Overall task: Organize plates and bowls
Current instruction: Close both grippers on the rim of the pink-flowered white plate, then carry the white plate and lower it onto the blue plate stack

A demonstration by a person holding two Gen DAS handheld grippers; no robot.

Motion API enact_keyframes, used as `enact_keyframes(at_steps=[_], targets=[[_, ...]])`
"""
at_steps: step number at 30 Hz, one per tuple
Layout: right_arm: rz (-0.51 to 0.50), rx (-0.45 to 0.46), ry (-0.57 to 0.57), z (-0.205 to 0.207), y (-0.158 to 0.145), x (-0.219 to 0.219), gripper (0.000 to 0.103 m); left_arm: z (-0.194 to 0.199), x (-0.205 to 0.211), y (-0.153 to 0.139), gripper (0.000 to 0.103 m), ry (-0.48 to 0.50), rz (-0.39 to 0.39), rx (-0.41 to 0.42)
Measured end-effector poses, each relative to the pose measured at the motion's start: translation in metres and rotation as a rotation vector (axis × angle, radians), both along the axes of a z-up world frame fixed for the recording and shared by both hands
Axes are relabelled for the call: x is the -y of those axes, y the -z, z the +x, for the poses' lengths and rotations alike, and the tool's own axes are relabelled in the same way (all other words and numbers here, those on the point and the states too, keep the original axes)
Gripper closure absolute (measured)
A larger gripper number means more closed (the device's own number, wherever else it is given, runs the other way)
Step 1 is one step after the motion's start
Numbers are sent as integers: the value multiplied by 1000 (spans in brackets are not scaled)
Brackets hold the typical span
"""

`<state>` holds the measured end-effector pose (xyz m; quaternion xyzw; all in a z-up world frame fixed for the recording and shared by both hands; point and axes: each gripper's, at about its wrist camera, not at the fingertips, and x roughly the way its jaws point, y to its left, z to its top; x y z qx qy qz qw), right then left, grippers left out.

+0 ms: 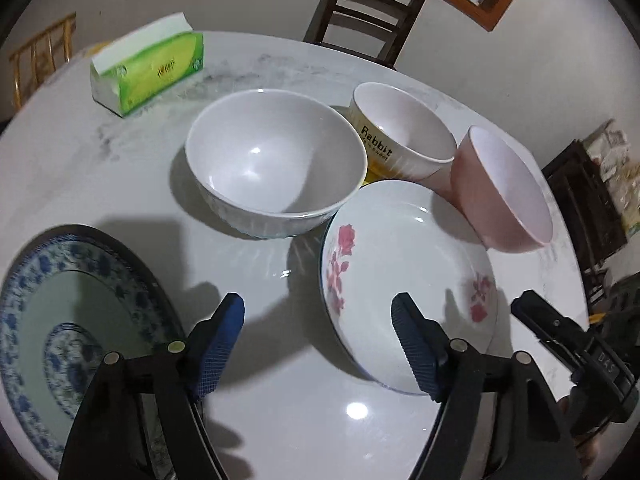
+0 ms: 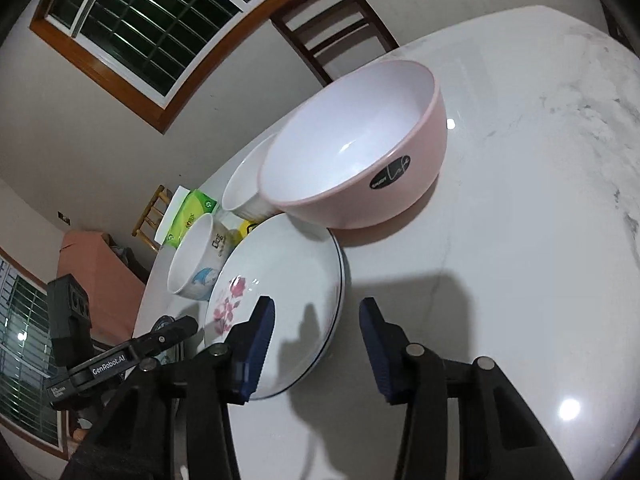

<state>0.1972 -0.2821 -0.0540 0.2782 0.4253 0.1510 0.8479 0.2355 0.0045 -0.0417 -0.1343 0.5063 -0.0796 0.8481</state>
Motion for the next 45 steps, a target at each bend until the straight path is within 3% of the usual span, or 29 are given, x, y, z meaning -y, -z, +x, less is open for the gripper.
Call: enact_keyframes(at_steps=[11, 14, 16, 17, 20, 22, 23, 38, 45], targets=[[-18, -63, -13, 20, 19, -6, 58, 15, 5, 18, 30, -8, -13, -36], [5, -85, -14, 25, 27, -4, 62, 18, 7, 25, 32, 0, -34, -51], [-4, -90, -11, 27, 30, -5, 72, 19, 8, 30, 35, 4, -35, -61], [-3, -95, -15, 28, 31, -5, 74, 18, 10, 29, 39, 6, -19, -45], [-18, -98, -27, 30, 31, -10, 79, 19, 19, 28, 66, 46, 11, -46], [-30, -105, -38, 31, 33, -14, 94, 20, 26, 30, 84, 76, 22, -52], [-44, -95, -36, 31, 32, -15, 94, 20, 28, 30, 86, 79, 29, -52], [-17, -104, -22, -16, 32, -22, 94, -33, 26, 10, 90, 58, -25, -12], [4, -92, -58, -34, 20, -39, 94, -58, 5, 1, 90, 25, -53, 13]])
